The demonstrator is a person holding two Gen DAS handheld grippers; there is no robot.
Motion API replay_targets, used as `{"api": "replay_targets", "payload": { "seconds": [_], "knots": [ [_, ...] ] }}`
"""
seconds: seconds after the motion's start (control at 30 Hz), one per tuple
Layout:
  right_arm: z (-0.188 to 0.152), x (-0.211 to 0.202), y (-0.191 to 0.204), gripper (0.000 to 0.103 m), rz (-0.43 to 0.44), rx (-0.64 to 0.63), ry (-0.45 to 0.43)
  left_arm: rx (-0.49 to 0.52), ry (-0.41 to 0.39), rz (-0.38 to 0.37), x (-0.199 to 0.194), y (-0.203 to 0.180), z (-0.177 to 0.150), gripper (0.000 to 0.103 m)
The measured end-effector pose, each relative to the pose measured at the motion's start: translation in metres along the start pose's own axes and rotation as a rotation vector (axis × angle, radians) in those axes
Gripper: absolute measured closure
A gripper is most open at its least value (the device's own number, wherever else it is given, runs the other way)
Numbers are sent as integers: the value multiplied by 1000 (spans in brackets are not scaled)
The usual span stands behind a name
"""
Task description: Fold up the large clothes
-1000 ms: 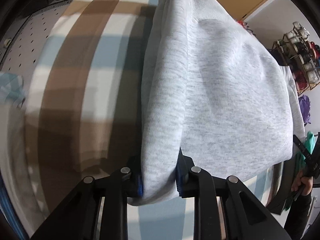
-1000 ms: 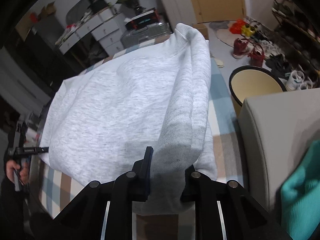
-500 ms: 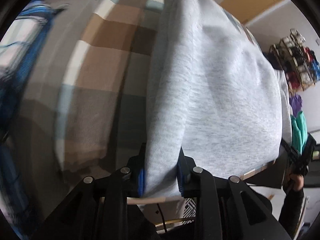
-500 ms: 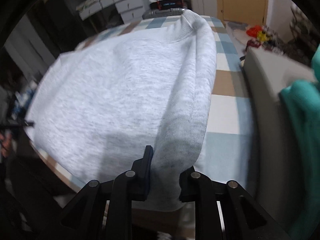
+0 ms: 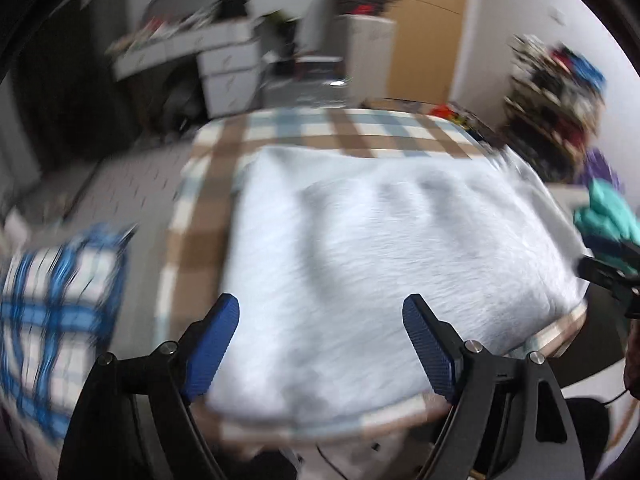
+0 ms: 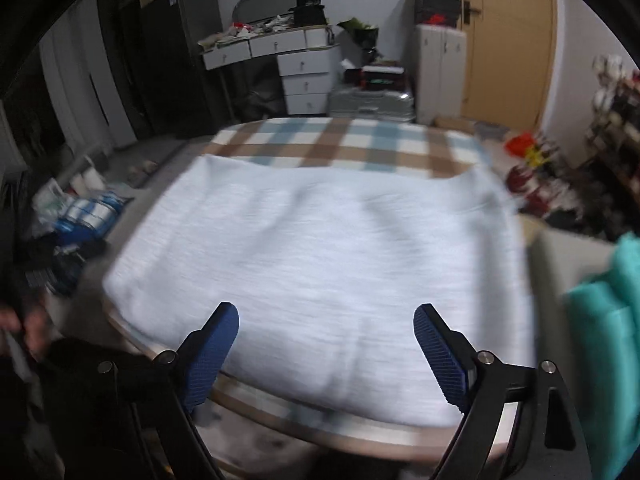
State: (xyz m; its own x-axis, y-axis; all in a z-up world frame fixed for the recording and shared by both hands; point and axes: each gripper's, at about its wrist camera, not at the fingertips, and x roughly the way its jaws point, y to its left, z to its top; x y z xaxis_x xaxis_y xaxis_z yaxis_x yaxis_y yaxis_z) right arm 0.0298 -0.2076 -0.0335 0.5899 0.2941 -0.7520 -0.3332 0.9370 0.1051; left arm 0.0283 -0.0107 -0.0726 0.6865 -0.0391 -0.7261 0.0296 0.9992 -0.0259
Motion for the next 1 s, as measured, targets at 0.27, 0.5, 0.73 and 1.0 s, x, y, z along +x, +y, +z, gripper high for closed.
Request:
{"api": "replay_targets", "payload": {
  "seconds": [0.27,0.5,0.73,1.0],
  "knots": [
    [-43,77,-6,17,-39,84,96,28,57,-46,35,-7,-19,22],
    [-43,93,10,15,-170,-30,125,46,125,-80,27,-24,-24,22],
    [-43,88,3,10,-133,-1,76,31,126,-33,22,-24,-38,22],
    [-51,12,-36,10,-225,275,-163,27,-39,-270,-18,-34,-34,22]
  ]
}}
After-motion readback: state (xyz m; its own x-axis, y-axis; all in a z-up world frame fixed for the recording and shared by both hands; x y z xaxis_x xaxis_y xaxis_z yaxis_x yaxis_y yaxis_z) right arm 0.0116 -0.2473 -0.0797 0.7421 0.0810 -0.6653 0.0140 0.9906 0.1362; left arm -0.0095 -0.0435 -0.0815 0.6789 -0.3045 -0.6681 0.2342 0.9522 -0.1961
